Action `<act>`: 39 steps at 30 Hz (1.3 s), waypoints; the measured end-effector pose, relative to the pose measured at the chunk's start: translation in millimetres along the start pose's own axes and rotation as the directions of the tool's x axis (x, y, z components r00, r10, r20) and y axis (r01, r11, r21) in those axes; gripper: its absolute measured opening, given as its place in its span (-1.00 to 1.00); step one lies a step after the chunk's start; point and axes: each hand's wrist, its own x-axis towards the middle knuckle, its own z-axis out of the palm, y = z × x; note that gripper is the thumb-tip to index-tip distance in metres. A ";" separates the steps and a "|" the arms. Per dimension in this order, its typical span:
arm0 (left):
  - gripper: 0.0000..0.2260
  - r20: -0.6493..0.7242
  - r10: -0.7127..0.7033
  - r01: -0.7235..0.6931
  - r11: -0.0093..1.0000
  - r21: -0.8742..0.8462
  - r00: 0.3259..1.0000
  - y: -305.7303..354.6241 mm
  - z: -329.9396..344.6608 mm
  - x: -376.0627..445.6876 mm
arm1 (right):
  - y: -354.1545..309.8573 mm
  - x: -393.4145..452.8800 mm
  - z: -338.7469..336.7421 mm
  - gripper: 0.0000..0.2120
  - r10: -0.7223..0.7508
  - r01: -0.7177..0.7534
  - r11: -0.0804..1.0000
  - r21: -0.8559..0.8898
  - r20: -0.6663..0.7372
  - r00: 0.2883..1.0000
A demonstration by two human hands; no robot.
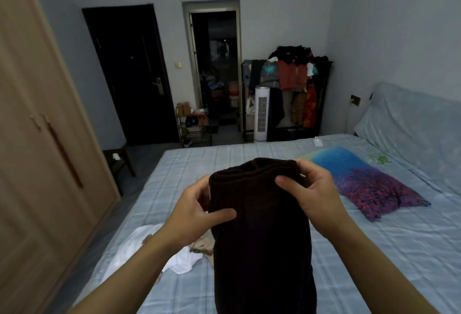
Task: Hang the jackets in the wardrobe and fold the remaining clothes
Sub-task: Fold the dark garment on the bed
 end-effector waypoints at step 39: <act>-0.79 -0.058 -0.296 0.293 0.955 -0.056 0.953 29.5 -31.3 157.2 | 37.6 142.0 -46.5 -0.61 0.302 -0.279 0.950 -0.140 0.196 0.933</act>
